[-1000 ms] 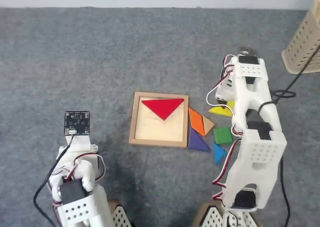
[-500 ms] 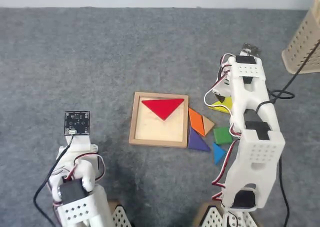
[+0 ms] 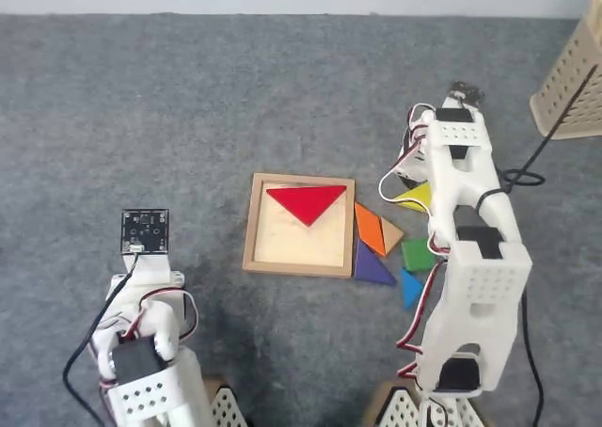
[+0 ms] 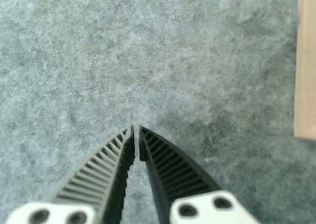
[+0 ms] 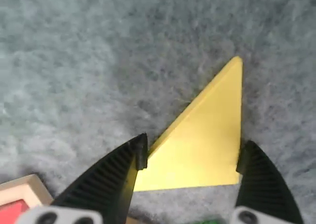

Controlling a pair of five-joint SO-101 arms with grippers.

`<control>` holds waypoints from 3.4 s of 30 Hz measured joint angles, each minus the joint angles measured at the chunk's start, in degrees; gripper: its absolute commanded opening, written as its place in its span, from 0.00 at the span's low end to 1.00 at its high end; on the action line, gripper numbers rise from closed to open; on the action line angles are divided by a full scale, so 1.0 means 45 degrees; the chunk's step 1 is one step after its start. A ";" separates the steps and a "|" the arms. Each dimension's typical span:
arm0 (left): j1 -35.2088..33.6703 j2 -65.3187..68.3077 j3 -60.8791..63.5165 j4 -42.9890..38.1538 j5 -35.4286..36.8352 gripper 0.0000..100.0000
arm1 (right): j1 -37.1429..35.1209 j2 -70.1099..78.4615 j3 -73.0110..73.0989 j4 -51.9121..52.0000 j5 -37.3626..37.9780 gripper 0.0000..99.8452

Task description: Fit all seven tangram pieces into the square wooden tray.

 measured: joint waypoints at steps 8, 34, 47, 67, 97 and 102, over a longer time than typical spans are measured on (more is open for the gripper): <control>0.0000 0.0000 0.0000 0.0000 0.0000 0.01 | 0.0156 0.0137 -0.0039 0.0352 0.0703 0.19; 0.0000 0.0000 0.0000 0.0000 0.0000 0.01 | 0.0176 0.0449 -0.2247 0.3927 0.6505 0.27; 0.0000 0.0000 0.0000 0.0000 0.0000 0.01 | -0.0313 0.0781 -0.1055 0.2598 0.5646 0.15; 0.0000 0.0000 0.0000 0.0000 0.0000 0.01 | 0.0371 -0.0703 -0.1133 0.3087 0.5587 0.01; 0.0000 0.0000 0.0000 0.0000 0.0000 0.01 | -0.7834 -0.6154 0.4689 -0.2696 0.2383 0.01; 0.0000 0.0000 0.0000 0.0000 0.0000 0.01 | -0.8654 -0.3927 0.2891 -0.2774 0.0703 0.01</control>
